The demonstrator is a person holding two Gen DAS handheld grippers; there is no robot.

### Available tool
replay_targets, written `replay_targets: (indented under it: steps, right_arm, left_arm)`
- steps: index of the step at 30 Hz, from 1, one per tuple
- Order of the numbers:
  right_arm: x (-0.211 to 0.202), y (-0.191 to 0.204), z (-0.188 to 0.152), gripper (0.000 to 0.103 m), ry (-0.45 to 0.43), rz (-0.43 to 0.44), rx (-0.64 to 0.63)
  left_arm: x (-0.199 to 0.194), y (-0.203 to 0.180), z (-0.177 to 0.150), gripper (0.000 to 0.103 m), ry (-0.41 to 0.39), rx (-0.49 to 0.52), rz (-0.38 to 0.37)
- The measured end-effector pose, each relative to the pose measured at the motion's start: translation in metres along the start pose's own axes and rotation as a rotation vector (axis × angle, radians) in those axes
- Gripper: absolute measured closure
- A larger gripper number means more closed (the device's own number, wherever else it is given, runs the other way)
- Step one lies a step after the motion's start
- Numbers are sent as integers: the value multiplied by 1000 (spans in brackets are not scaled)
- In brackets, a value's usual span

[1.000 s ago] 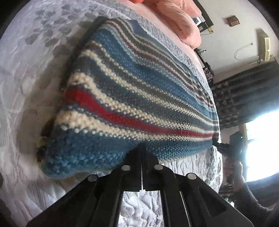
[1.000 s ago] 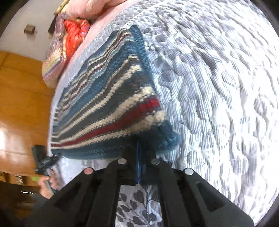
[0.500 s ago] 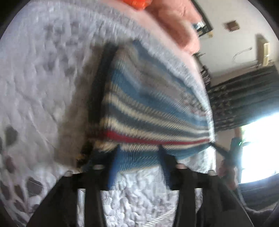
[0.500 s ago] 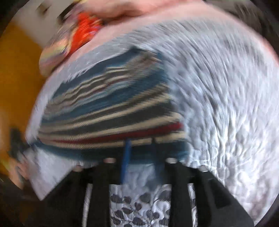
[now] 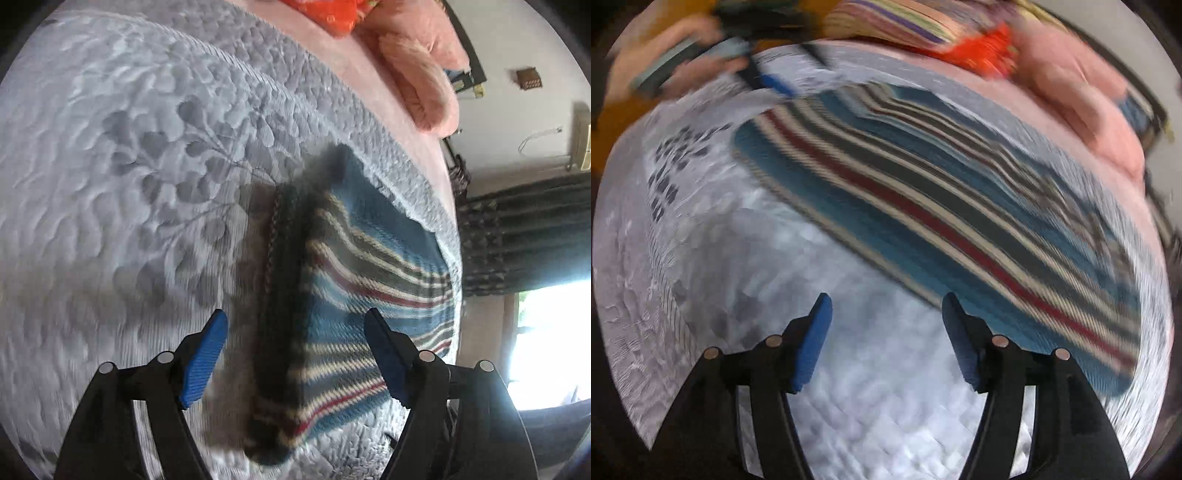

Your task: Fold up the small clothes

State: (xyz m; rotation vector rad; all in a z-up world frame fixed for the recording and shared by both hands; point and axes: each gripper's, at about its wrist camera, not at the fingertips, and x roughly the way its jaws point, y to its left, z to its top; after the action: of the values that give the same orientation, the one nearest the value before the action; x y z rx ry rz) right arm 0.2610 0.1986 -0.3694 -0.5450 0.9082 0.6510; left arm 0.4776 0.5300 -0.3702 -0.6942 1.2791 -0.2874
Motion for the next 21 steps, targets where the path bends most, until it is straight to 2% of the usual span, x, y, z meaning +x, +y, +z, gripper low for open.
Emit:
replay_targets:
  steps: [3,6,13,17,18,19,21]
  right_arm:
    - [8,37,15,37,-39,-32,-100]
    - [22,70,33,34,-79,-66,-190]
    - [64,94,72,36,-118,-103,-240]
    - [75,101,87,36,-156,-130,-235]
    - [77,103,93,36,-168,-141,-234]
    - [76,106,92,36,-175,-149,-231]
    - [80,109,101,36,-190,-164,-226]
  left_arm:
    - [22,-5,14,26,23,23,9]
    - [37,-9,27,27,34,50,-15]
    - [67,-25,49,27,80,95,-74]
    - [73,-25,56,29,78,94,-104]
    - [74,-25,57,33,75,98,-109]
    - [75,-26,58,46,78,106,-113]
    - [81,-26,60,50,88,114,-103]
